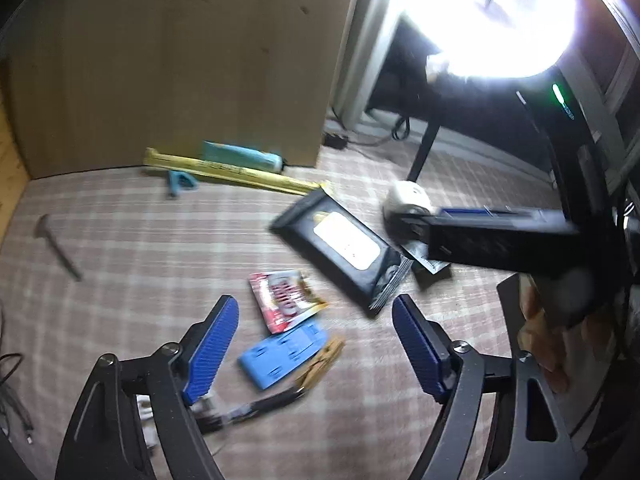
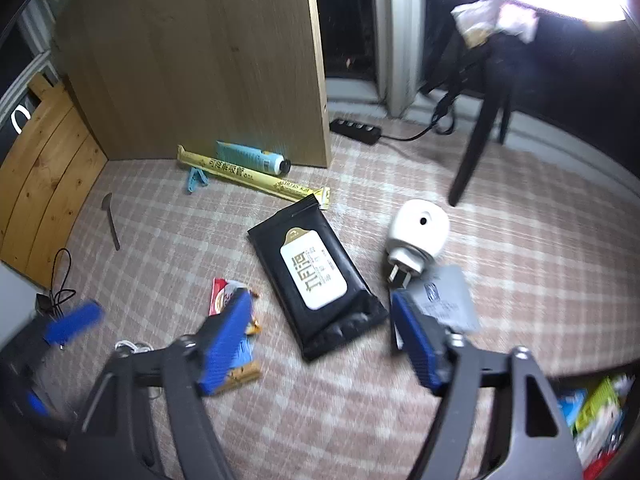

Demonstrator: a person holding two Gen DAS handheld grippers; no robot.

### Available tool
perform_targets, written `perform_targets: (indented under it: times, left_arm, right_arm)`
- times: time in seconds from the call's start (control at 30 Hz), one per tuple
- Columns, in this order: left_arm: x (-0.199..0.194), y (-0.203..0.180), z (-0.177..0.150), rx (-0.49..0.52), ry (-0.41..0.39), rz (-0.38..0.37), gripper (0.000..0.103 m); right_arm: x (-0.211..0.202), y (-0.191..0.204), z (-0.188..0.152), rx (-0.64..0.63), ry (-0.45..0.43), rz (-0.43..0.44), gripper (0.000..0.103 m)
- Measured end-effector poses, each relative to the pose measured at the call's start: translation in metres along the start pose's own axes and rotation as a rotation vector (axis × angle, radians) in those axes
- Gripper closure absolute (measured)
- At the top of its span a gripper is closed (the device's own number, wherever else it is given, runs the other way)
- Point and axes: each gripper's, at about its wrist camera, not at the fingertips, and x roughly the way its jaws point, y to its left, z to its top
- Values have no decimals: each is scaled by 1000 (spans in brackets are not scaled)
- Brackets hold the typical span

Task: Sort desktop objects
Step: 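Close the right gripper on the black wet-wipes pack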

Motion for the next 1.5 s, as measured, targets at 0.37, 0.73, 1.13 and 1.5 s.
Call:
perform_targets:
  times: [0.37,0.73,1.13,1.5]
  left_arm:
    - [78,-21,13,-67,109,-27,37]
    - [98,-21,17,-88,118,-24,37]
    - [105,-17,19,-128,105,-63,49]
    - [104,-27,5,-83,164,-134,81]
  right_arm:
    - [81,-31,31,87,154,161,52]
    - [86,-16,28,49,163,171,55]
    - [84,17,18,-27,244,106,53]
    - [63,35,-28,73,269,247,80]
